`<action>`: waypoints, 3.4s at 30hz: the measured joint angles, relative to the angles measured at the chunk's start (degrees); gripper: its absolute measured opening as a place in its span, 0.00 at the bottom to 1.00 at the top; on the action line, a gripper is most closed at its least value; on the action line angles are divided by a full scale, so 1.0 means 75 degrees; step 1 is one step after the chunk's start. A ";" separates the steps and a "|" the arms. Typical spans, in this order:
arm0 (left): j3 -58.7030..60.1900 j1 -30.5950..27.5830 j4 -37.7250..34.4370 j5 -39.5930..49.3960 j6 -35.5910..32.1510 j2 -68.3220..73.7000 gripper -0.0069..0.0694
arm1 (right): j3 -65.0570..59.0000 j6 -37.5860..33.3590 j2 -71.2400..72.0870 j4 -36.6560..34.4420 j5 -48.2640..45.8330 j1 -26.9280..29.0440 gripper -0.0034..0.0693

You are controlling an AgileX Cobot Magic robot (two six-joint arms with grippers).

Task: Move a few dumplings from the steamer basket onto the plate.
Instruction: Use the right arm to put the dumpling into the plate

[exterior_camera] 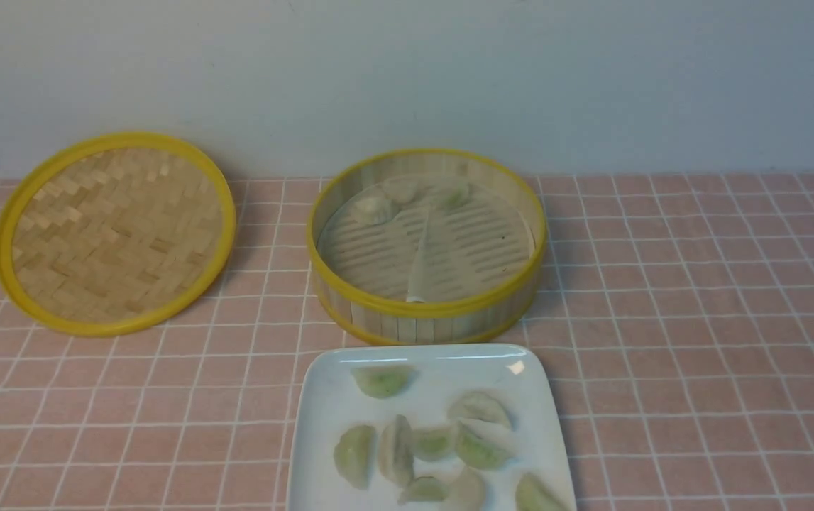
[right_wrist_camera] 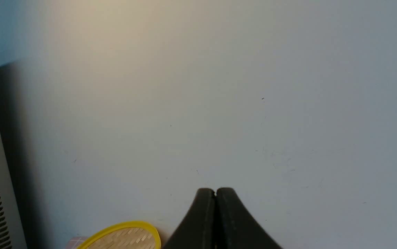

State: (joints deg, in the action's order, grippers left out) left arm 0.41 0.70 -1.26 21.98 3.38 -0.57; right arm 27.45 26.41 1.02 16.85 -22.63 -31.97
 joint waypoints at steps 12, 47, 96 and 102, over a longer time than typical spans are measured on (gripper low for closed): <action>0.0140 -0.0076 -0.0133 0.0018 -0.0316 0.0000 0.08 | 0.0000 0.0000 0.0000 0.0010 0.0009 0.0000 0.03; 0.0140 -0.0076 -0.0159 0.0018 -0.0331 0.0000 0.08 | -0.0481 -0.3735 0.0000 -0.3276 0.0040 0.0000 0.03; 0.0140 -0.0076 -0.0165 0.0012 -0.0331 0.0000 0.08 | -0.3802 -0.3849 -0.0009 -0.3224 -0.0063 0.4495 0.03; 0.0140 -0.0076 -0.0165 0.0012 -0.0331 0.0000 0.08 | -0.3802 -0.3849 -0.0009 -0.3224 -0.0063 0.4495 0.03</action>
State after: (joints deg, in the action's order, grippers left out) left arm 1.46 0.13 -2.50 22.07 0.89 -0.57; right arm -1.07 -2.45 0.95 -7.33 -23.10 1.74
